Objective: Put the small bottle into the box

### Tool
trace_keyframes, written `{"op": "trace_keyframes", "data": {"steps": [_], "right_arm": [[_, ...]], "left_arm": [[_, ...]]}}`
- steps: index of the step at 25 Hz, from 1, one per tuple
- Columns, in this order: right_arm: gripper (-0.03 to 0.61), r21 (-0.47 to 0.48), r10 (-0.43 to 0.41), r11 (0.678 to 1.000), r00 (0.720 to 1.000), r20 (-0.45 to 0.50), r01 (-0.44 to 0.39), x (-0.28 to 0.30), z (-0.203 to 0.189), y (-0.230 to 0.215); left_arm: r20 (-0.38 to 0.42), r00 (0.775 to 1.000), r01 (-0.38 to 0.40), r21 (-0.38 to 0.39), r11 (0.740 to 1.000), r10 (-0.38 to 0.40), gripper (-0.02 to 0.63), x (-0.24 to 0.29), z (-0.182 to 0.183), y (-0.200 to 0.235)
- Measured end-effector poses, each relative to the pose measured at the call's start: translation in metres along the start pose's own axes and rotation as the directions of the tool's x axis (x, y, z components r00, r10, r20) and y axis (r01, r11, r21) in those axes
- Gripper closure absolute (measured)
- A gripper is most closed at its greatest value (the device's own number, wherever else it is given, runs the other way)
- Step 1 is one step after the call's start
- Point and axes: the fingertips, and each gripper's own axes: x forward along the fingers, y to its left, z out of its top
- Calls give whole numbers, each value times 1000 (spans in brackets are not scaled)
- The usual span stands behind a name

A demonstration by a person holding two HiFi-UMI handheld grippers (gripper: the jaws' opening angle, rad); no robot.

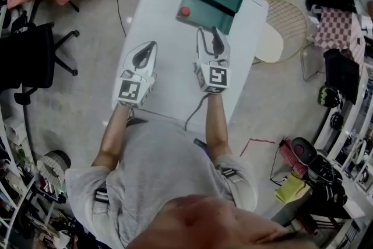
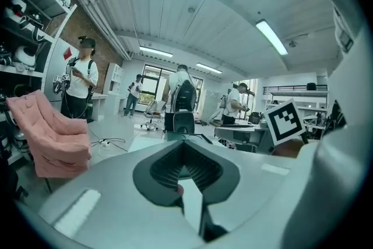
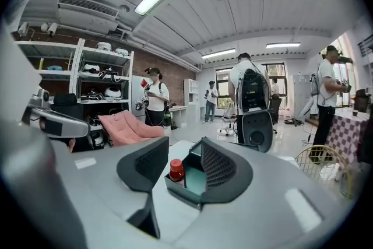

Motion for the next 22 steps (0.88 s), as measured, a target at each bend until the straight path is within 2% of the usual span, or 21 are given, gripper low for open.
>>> {"op": "trace_keyframes", "data": {"steps": [6, 16, 22], "right_arm": [[445, 20, -75, 997, 997, 23, 74, -48, 17, -7], [555, 37, -165, 986, 982, 92, 162, -129, 23, -27], [574, 47, -211, 977, 971, 113, 206, -177, 22, -27]], "left_arm": [[28, 999, 24, 46, 999, -25, 603, -21, 9, -24], [72, 995, 58, 116, 992, -67, 603, -43, 29, -64], [53, 993, 94, 121, 988, -101, 603, -63, 24, -87]]}}
